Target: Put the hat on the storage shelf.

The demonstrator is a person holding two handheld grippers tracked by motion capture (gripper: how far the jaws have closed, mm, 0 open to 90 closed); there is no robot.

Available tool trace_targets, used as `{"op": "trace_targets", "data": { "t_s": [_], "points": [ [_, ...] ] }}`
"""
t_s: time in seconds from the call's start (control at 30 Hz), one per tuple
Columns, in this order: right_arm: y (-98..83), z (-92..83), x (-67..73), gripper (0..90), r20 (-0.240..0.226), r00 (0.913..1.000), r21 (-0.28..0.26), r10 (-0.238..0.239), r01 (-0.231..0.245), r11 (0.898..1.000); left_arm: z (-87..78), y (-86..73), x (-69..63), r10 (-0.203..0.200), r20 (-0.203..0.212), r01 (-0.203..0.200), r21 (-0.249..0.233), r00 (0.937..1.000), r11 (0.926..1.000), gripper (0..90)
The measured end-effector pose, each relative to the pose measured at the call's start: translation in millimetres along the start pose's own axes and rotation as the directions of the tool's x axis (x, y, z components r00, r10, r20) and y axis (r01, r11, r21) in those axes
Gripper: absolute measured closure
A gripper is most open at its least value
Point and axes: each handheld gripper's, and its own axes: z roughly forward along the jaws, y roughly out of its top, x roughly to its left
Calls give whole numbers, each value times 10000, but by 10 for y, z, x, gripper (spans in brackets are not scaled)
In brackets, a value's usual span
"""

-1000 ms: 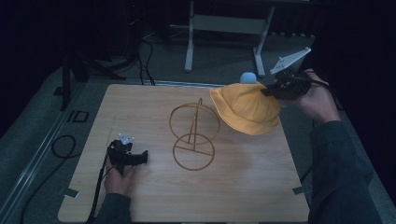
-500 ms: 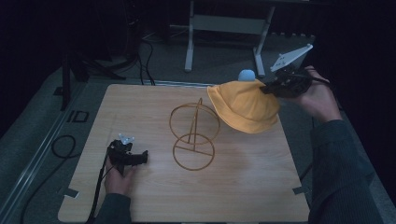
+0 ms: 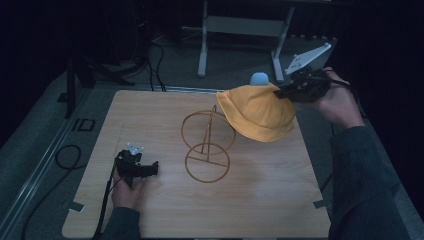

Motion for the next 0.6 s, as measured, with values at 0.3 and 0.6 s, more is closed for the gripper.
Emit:
{"op": "trace_targets", "data": {
  "t_s": [0.3,0.6],
  "points": [
    [88,-58,20,847,-39,9998,-92,-190,189,9998,1,0,0,-2,-1,2,-9,10000,10000,4],
    [226,-74,102,848,-237,9987,-379,-451,442,9983,0,0,0,-3,-1,3,-1,10000,10000,4]
  ]
}}
